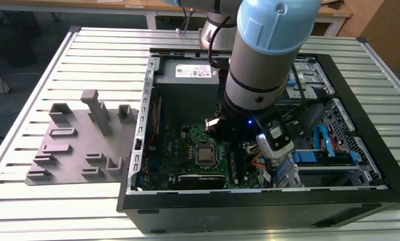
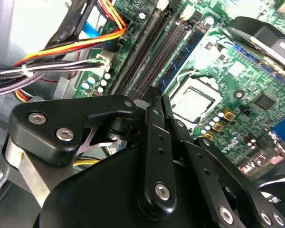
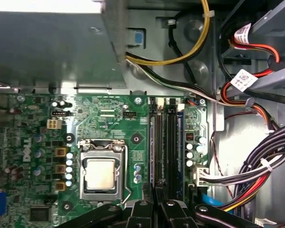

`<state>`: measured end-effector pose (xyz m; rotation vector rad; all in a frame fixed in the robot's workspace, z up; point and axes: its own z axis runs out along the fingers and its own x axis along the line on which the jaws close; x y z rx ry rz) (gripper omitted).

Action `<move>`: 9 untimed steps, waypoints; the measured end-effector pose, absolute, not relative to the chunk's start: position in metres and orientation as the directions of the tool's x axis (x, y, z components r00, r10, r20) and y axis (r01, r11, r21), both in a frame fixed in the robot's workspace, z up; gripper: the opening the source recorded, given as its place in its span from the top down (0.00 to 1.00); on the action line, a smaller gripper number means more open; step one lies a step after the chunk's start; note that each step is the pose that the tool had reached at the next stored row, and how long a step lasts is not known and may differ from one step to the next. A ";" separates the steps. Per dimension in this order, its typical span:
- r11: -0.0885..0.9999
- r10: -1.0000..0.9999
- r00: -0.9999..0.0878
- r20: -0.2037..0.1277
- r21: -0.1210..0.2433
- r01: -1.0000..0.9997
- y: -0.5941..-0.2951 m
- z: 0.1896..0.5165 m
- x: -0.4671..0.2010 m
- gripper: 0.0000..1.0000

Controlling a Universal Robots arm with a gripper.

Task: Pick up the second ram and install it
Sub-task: 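Insert the second ram into the second slot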

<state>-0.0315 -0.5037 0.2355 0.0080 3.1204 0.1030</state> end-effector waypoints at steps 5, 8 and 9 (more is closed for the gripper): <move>0.998 0.026 -0.999 -0.019 0.066 0.024 -0.503 0.233 -0.029 0.89; 0.997 0.029 -0.999 -0.019 0.066 0.028 -0.503 0.231 -0.027 0.89; 0.997 0.030 -0.999 -0.019 0.065 0.028 -0.502 0.231 -0.027 0.89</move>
